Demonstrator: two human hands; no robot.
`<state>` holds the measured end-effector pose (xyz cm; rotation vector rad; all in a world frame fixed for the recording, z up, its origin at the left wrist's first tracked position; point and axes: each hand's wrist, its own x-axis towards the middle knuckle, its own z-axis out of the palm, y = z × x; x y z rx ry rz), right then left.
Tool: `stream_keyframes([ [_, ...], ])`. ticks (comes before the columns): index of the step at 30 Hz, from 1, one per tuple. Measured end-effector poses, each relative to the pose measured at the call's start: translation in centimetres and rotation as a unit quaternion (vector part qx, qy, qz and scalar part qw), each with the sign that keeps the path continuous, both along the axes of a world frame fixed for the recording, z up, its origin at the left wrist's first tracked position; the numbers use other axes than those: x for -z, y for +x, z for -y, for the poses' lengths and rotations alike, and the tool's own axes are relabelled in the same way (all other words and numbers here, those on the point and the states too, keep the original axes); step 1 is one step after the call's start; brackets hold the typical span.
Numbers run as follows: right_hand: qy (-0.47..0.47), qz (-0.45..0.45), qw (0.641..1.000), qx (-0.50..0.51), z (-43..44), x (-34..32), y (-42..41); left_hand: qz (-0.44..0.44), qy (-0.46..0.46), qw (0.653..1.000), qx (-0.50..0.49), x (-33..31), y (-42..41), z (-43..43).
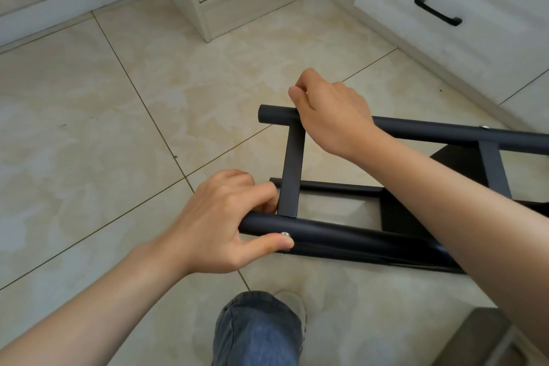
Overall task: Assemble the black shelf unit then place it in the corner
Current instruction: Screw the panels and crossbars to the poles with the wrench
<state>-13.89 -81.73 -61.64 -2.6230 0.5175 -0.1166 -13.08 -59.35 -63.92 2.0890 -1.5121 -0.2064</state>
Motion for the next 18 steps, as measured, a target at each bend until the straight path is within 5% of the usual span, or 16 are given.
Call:
stream_keyframes([
  [18,0.046,0.004,0.998,-0.033,0.33,-0.34,-0.37,-0.005,-0.033,0.997,0.074,0.06,0.27,0.67],
])
